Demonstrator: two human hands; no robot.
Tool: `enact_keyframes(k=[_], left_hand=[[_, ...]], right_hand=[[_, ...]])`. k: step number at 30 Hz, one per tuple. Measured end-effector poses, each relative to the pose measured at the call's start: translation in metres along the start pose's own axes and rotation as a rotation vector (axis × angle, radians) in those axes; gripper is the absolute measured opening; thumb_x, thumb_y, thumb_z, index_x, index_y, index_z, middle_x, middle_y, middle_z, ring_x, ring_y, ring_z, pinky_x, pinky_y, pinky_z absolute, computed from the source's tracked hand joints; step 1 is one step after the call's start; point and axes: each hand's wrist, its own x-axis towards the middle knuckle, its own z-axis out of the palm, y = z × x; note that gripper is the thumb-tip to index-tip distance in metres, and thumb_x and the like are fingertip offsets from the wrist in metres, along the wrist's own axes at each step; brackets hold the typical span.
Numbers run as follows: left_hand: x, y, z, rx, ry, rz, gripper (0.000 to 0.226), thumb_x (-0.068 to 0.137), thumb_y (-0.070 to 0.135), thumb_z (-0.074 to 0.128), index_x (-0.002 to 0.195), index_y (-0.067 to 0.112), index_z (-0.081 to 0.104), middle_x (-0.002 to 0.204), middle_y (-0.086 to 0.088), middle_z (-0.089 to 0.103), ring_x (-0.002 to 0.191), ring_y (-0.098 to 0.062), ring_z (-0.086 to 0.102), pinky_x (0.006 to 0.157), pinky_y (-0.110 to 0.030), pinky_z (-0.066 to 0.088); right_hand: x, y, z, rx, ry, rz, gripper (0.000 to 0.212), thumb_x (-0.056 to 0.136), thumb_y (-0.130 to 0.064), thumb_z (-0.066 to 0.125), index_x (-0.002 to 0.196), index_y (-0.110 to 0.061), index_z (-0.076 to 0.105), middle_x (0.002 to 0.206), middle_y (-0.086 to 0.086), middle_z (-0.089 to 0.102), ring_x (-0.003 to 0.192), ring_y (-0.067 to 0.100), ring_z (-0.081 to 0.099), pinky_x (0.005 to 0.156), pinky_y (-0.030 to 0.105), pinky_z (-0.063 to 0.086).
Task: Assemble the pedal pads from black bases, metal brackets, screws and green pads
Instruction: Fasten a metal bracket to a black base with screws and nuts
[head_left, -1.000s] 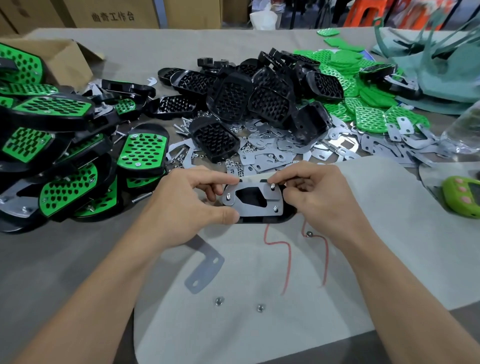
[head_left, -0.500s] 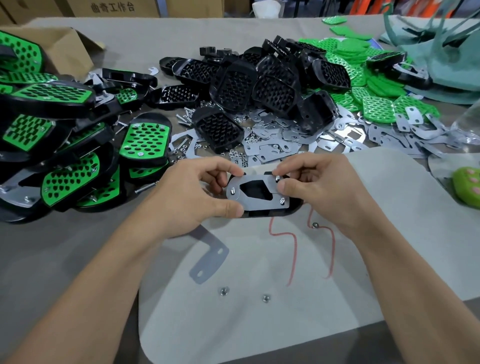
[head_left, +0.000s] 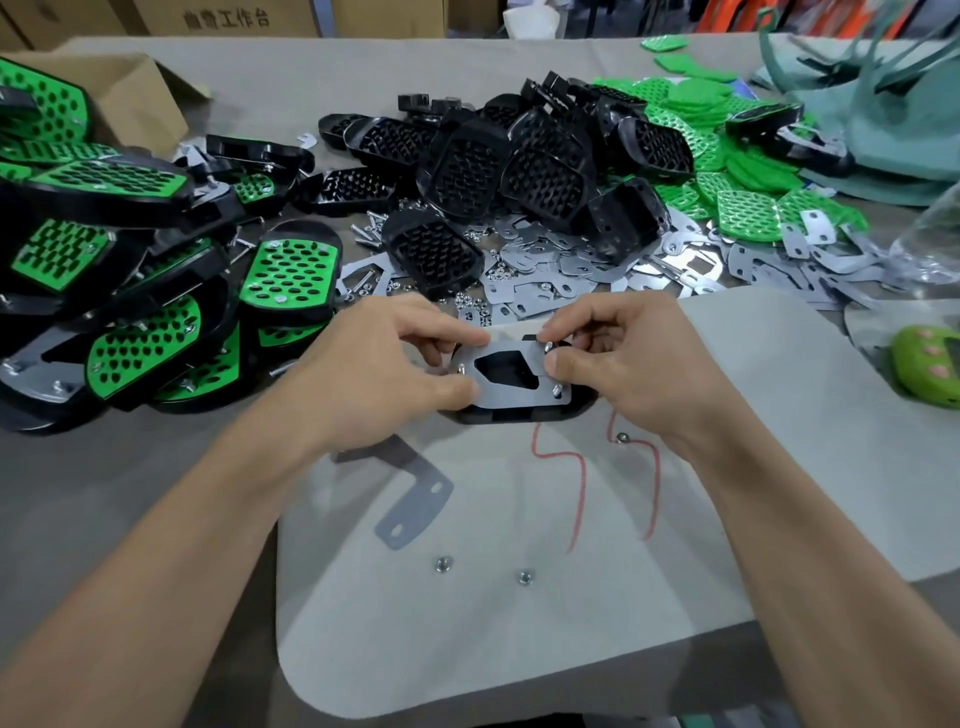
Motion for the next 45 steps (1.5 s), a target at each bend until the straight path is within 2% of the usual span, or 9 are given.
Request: enact_keyframes(k=[4, 7, 15, 20, 24, 31, 36, 41, 45], left_hand=[[-0.005, 0.011, 0.018, 0.294, 0.147, 0.13, 0.047, 0.073, 0.066, 0.067, 0.117, 0.052, 0.071, 0.117, 0.033, 0.059, 0.091, 0.006, 0.052, 0.081, -0.027, 0.044], [-0.013, 0.007, 0.036, 0.369, 0.122, 0.247, 0.058, 0.074, 0.059, 0.07, 0.13, 0.044, 0.066, 0.122, 0.027, 0.06, 0.113, 0.002, 0.043, 0.094, -0.028, 0.042], [-0.007, 0.003, 0.04, 0.369, 0.135, 0.266, 0.057, 0.078, 0.063, 0.065, 0.13, 0.039, 0.067, 0.111, 0.023, 0.057, 0.108, -0.003, 0.04, 0.088, -0.019, 0.032], [0.0, 0.003, 0.038, 0.235, 0.135, 0.198, 0.033, 0.094, 0.036, 0.06, 0.125, 0.04, 0.071, 0.11, 0.023, 0.061, 0.108, -0.005, 0.047, 0.086, -0.005, 0.029], [0.01, 0.009, 0.041, 0.188, 0.115, 0.112, 0.046, 0.087, 0.009, 0.061, 0.121, 0.038, 0.074, 0.104, 0.017, 0.061, 0.102, -0.004, 0.051, 0.079, -0.004, 0.032], [0.006, 0.012, 0.049, 0.113, 0.117, 0.076, 0.052, 0.085, 0.003, 0.056, 0.124, 0.033, 0.074, 0.095, 0.023, 0.056, 0.091, 0.0, 0.05, 0.072, -0.002, 0.03], [-0.012, 0.013, 0.056, 0.254, 0.212, 0.186, 0.044, 0.092, 0.011, 0.059, 0.132, 0.027, 0.068, 0.117, 0.016, 0.062, 0.112, -0.006, 0.045, 0.094, -0.003, 0.025], [-0.022, 0.013, 0.064, 0.404, 0.452, 0.427, 0.015, 0.08, 0.024, 0.075, 0.095, 0.024, 0.077, 0.095, 0.013, 0.07, 0.099, -0.013, 0.052, 0.091, -0.026, 0.037], [-0.024, 0.013, 0.07, 0.432, 0.397, 0.413, 0.015, 0.078, 0.038, 0.072, 0.083, 0.025, 0.068, 0.077, 0.015, 0.064, 0.083, -0.012, 0.049, 0.076, -0.028, 0.038]], right_hand=[[-0.001, -0.001, -0.001, -0.006, 0.008, -0.01, 0.02, 0.075, -0.002, 0.083, 0.078, -0.021, 0.078, 0.083, 0.02, 0.067, 0.07, 0.021, 0.054, 0.076, 0.048, 0.053], [-0.001, -0.001, 0.0, -0.01, 0.024, -0.021, 0.019, 0.075, -0.002, 0.083, 0.077, -0.021, 0.078, 0.088, 0.022, 0.07, 0.07, 0.028, 0.057, 0.08, 0.055, 0.054], [-0.001, 0.002, -0.001, -0.024, 0.026, -0.038, 0.019, 0.075, -0.005, 0.082, 0.077, -0.023, 0.078, 0.083, 0.019, 0.07, 0.068, 0.02, 0.056, 0.075, 0.046, 0.054], [-0.003, 0.001, -0.001, 0.027, 0.01, -0.015, 0.018, 0.077, -0.002, 0.081, 0.081, -0.019, 0.079, 0.074, 0.015, 0.065, 0.068, 0.022, 0.056, 0.071, 0.044, 0.052], [-0.004, 0.0, -0.001, 0.056, 0.006, -0.011, 0.017, 0.078, 0.002, 0.08, 0.083, -0.015, 0.079, 0.074, 0.017, 0.063, 0.068, 0.021, 0.054, 0.07, 0.04, 0.048], [-0.002, 0.003, 0.001, 0.029, 0.024, 0.001, 0.017, 0.077, -0.002, 0.08, 0.078, -0.019, 0.078, 0.069, 0.01, 0.067, 0.061, 0.016, 0.054, 0.064, 0.041, 0.052], [-0.003, 0.001, 0.002, -0.008, 0.045, 0.011, 0.018, 0.079, -0.003, 0.079, 0.077, -0.021, 0.077, 0.073, 0.016, 0.067, 0.057, 0.021, 0.054, 0.054, 0.05, 0.055], [-0.004, 0.001, 0.004, -0.037, 0.061, -0.002, 0.018, 0.078, -0.003, 0.079, 0.076, -0.021, 0.078, 0.076, 0.02, 0.069, 0.056, 0.023, 0.054, 0.053, 0.052, 0.055], [-0.005, 0.0, 0.005, -0.029, 0.068, -0.013, 0.019, 0.079, -0.002, 0.077, 0.076, -0.021, 0.078, 0.073, 0.02, 0.068, 0.054, 0.034, 0.054, 0.051, 0.056, 0.055]])
